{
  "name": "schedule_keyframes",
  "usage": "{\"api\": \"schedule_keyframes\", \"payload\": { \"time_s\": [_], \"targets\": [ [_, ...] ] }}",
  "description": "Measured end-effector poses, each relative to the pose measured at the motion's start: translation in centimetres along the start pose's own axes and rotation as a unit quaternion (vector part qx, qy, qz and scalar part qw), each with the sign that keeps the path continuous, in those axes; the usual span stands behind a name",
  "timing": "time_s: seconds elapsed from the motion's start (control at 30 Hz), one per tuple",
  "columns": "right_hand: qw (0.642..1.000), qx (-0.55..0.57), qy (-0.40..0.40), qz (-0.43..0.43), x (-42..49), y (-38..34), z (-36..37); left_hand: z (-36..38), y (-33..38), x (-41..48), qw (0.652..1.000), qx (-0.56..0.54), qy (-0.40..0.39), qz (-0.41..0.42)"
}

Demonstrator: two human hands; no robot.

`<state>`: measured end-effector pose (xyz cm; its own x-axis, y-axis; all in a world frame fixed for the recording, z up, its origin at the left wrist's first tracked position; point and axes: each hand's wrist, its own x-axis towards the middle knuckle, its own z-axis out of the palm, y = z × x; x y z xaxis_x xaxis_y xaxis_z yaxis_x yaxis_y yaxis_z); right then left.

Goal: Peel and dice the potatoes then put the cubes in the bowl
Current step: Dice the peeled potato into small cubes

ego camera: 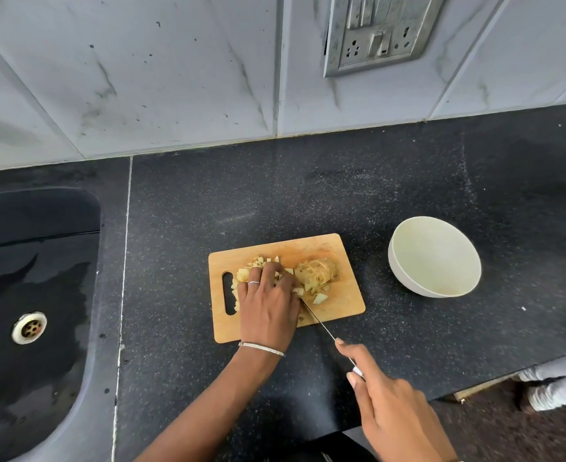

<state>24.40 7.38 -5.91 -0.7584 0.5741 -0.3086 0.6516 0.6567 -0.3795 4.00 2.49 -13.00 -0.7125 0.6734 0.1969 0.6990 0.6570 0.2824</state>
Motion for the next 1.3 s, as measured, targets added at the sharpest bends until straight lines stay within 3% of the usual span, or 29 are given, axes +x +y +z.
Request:
{"api": "schedule_keyframes", "payload": {
  "time_s": [0.4, 0.53, 0.67, 0.77, 0.83, 1.07, 1.2, 1.3],
  "targets": [
    [0.996, 0.079, 0.038, -0.014, 0.2, -0.3, 0.0, 0.5, -0.5, 1.8, 0.997, 0.028, -0.047, 0.049],
    [0.984, 0.164, 0.065, -0.014, 0.7, -0.7, -0.1, 0.4, -1.0, 1.7, 0.997, -0.001, -0.039, 0.061],
    [0.94, 0.33, 0.081, 0.037, 2.9, -1.4, 0.0, -1.0, -1.2, 1.2, 0.997, -0.057, -0.012, 0.043],
    [0.847, 0.521, 0.032, 0.104, 5.3, -2.8, -0.4, -2.2, -1.0, 0.6, 0.994, -0.09, 0.007, 0.066],
    [0.811, 0.569, 0.016, 0.136, 6.9, -3.5, -0.7, -2.9, -0.8, 0.2, 0.99, -0.115, 0.007, 0.086],
    [0.765, 0.628, 0.014, 0.144, 9.6, -4.4, -0.5, -3.7, -1.1, -0.1, 0.985, -0.146, 0.021, 0.095],
    [0.737, 0.659, -0.006, 0.15, 10.3, -3.9, -0.5, -3.9, -1.3, -0.1, 0.956, -0.285, -0.028, 0.064],
    [0.739, 0.659, -0.021, 0.14, 10.5, -3.7, -0.5, -4.2, -1.6, 0.3, 0.934, -0.347, -0.06, 0.065]
  ]
}}
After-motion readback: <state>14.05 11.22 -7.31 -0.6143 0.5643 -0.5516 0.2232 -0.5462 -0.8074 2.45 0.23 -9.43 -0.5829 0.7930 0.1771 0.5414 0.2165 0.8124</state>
